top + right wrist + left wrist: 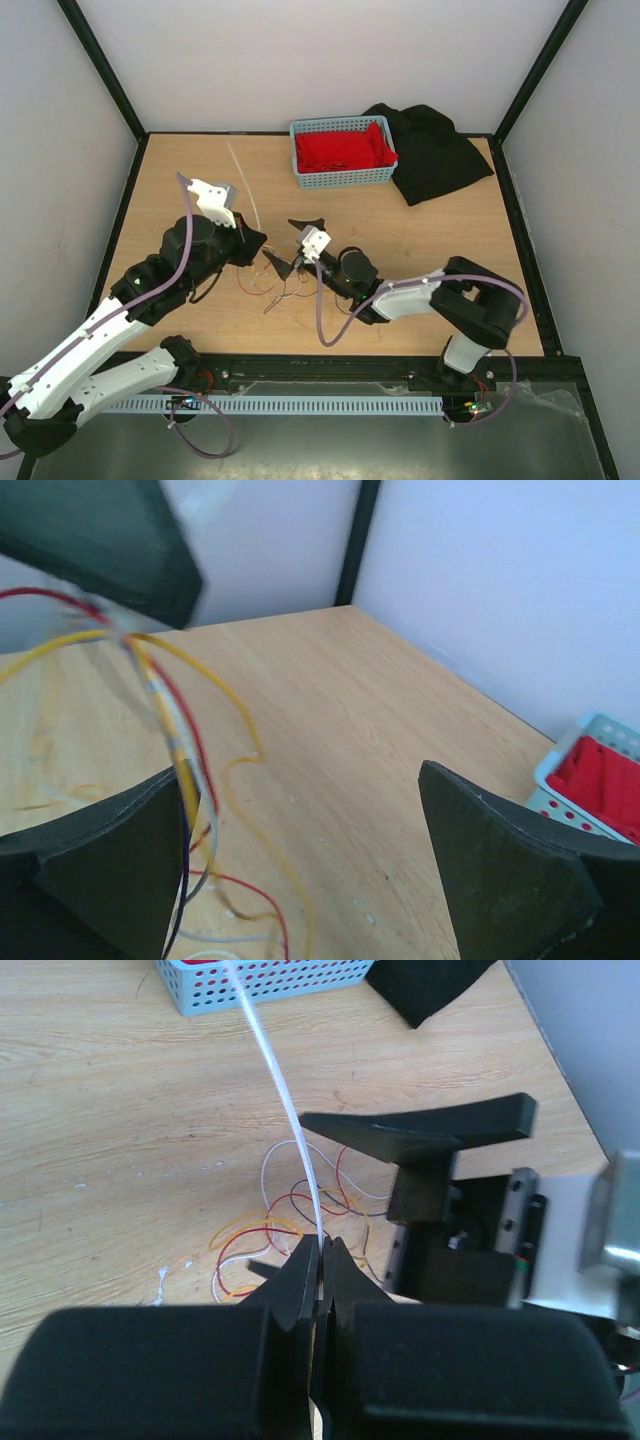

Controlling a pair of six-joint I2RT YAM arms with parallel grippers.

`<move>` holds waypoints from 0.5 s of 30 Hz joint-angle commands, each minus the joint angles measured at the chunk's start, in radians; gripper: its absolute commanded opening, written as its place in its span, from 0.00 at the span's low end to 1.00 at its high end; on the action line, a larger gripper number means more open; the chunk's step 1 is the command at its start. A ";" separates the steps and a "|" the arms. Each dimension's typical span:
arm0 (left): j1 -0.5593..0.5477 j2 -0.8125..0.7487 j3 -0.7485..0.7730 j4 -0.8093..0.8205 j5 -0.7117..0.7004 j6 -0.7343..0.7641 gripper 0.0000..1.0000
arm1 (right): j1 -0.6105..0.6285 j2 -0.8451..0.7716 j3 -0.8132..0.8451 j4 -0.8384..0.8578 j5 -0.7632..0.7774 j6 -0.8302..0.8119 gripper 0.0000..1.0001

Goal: Zip-tie the wires
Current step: Place the cable at the center of the board.

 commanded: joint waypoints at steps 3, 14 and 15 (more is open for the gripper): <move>0.002 -0.030 0.033 -0.015 0.063 -0.031 0.00 | 0.006 0.206 0.085 0.319 0.185 -0.007 0.99; 0.002 -0.085 0.096 -0.062 0.062 -0.023 0.00 | 0.004 0.410 0.148 0.343 0.260 0.095 0.99; 0.002 -0.088 0.104 -0.069 0.061 -0.021 0.00 | 0.003 0.415 0.141 0.343 0.277 0.098 0.99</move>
